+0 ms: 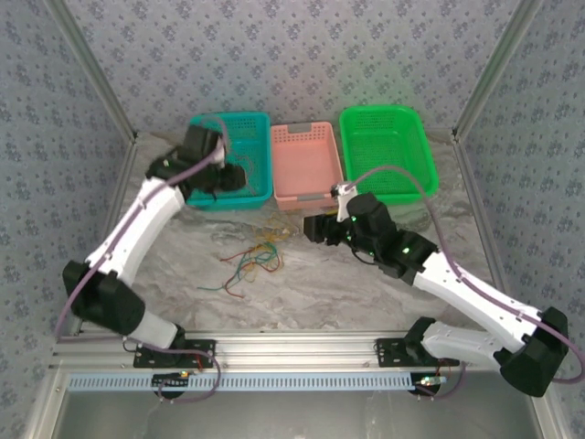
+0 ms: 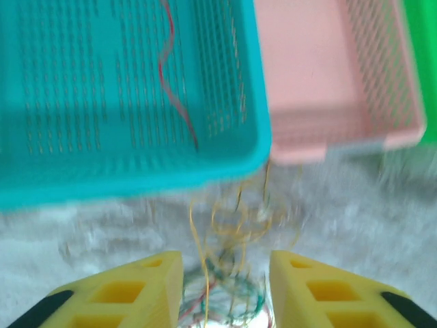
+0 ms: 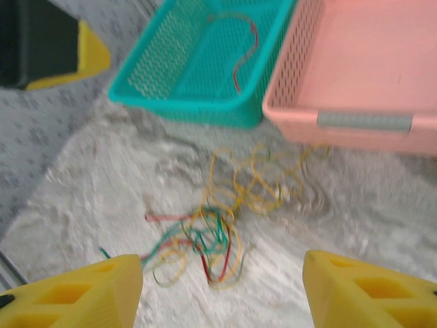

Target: Untangle the cables

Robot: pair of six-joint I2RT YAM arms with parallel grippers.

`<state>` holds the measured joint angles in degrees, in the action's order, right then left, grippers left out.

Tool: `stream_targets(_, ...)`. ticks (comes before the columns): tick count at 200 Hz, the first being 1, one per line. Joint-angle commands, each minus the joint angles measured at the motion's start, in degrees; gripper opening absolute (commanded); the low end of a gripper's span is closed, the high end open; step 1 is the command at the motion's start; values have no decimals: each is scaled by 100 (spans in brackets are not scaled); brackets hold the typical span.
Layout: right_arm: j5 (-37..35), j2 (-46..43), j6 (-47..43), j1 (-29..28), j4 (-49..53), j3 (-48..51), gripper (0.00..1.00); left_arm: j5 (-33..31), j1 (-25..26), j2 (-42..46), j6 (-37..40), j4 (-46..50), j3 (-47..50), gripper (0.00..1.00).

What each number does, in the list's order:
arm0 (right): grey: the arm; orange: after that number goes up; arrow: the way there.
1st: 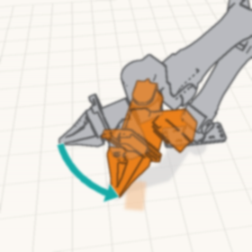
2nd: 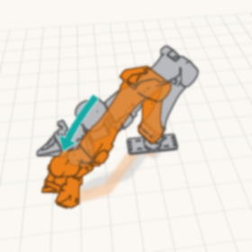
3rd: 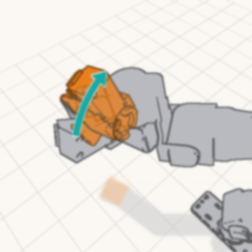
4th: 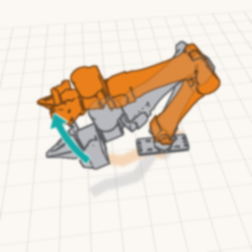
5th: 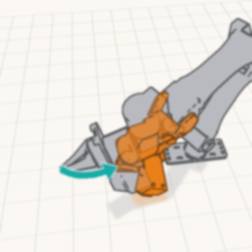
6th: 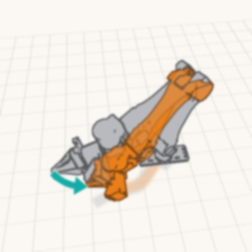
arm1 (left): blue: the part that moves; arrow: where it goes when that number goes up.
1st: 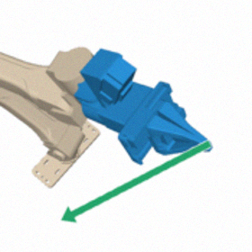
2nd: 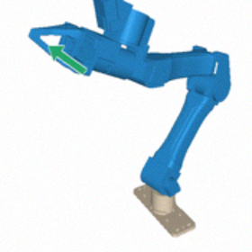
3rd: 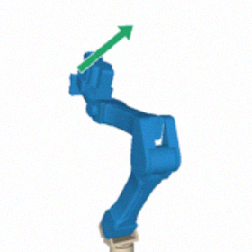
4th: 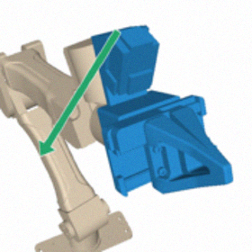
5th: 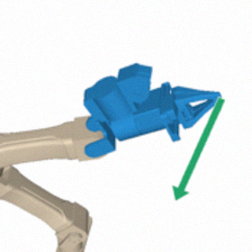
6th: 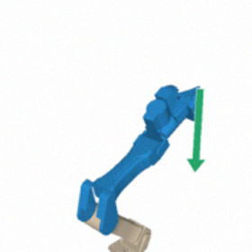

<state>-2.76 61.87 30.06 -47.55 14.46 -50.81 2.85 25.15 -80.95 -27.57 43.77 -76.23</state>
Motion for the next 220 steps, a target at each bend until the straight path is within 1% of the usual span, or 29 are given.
stream_targets(1, -117, 270, 474, -216, -415, 497, 64, -406, 494, 528, -1039, -703, 1484, 37)
stream_targets(11, 32, 474, 552, -254, -694, 714, 64, -500, 827, 673, -1263, -847, 1957, 41)
stream_targets(29, 512, 1056, 545, -274, -1095, 869, 65, -586, 1216, 665, -1528, -1032, 2515, 47)
stream_targets(40, 869, 1477, 552, -310, -1411, 905, 67, -582, 1336, 602, -1648, -1202, 2773, 48)
stream_targets(52, 1013, 1866, 554, -412, -1685, 867, 67, -532, 1388, 526, -1761, -1352, 2955, 47)
stream_targets(66, 1007, 2287, 558, -562, -1873, 715, 68, -571, 1462, 450, -1827, -1451, 3082, 47)
stream_targets(85, 872, 2766, 552, -691, -1885, 394, 68, -672, 1492, 388, -1884, -1512, 3185, 46)
stream_targets(114, 652, 3313, 545, -667, -1936, 28, 69, -1026, 1504, 209, -1797, -1660, 3298, 46)
stream_targets(131, 694, 3641, 527, -602, -1956, -198, 69, -1145, 1510, -21, -1755, -1763, 3334, 46)
stream_targets(148, 786, 3947, 554, -558, -1926, -416, 64, -1119, 1510, -231, -1759, -1998, 3386, 46)
stream_targets(160, 769, 4073, 557, -550, -1894, -463, 62, -1143, 1511, -347, -1796, -2110, 3413, 46)
stream_targets(170, 732, 4082, 740, -567, -1955, -386, 62, -1169, 1533, -415, -1811, -2154, 3406, 47)
stream_targets(196, 574, 3722, 877, -586, -2206, 113, 63, -1359, 1637, -538, -1777, -2146, 3344, 46)
stream_targets(208, 483, 3446, 902, -578, -2285, 386, 63, -1480, 1668, -640, -1767, -2098, 3307, 43)
stream_targets(220, 419, 3168, 923, -559, -2393, 639, 64, -1576, 1680, -731, -1757, -2066, 3286, 36)
